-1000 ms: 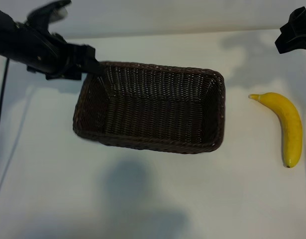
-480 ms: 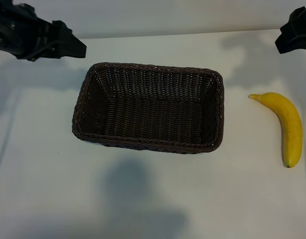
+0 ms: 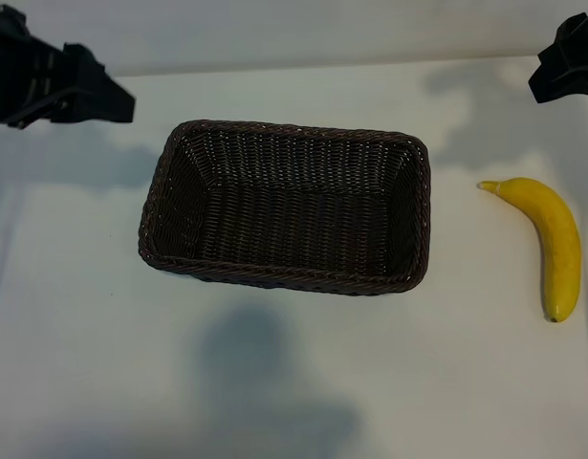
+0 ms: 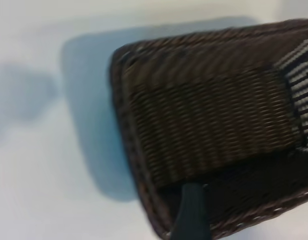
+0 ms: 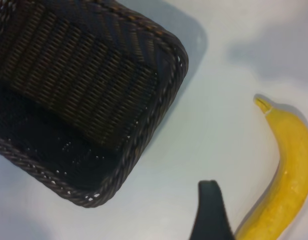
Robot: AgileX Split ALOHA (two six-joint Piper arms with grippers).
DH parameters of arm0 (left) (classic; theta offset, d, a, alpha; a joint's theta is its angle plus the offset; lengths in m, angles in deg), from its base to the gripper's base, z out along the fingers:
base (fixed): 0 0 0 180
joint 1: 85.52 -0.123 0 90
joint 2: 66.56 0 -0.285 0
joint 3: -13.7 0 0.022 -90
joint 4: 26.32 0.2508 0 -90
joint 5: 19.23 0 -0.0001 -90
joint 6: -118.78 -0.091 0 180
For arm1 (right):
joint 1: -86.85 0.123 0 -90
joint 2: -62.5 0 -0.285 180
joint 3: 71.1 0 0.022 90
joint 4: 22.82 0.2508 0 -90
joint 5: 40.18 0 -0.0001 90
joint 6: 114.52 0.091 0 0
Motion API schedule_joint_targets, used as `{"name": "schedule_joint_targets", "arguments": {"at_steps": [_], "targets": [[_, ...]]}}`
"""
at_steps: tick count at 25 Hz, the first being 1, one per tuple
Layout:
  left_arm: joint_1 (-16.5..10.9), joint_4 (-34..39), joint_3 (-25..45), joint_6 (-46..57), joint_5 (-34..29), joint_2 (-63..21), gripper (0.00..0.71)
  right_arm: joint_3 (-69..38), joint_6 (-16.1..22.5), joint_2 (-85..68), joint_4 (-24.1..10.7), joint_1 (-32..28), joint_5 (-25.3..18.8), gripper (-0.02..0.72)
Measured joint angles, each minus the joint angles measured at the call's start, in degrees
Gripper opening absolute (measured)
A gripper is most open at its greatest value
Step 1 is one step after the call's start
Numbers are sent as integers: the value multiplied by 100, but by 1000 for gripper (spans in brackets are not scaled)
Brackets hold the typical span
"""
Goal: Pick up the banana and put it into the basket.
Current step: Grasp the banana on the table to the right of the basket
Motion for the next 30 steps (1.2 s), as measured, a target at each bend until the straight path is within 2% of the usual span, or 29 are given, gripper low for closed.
{"name": "schedule_joint_targets", "arguments": {"at_steps": [9,15,19,26,30], "targets": [[0,244,13,180,-195,-106,613,0,0,0,-7,0,-5,502],[0,244,13,161,-201,-480,613,0,0,0,-215,0,-22,502],[0,244,13,97,-196,-569,612,0,0,0,-236,0,16,502],[0,250,13,91,-196,-569,612,0,145,0,-285,0,27,502],[0,255,13,91,-196,-569,612,0,145,0,-556,0,-33,536]]}}
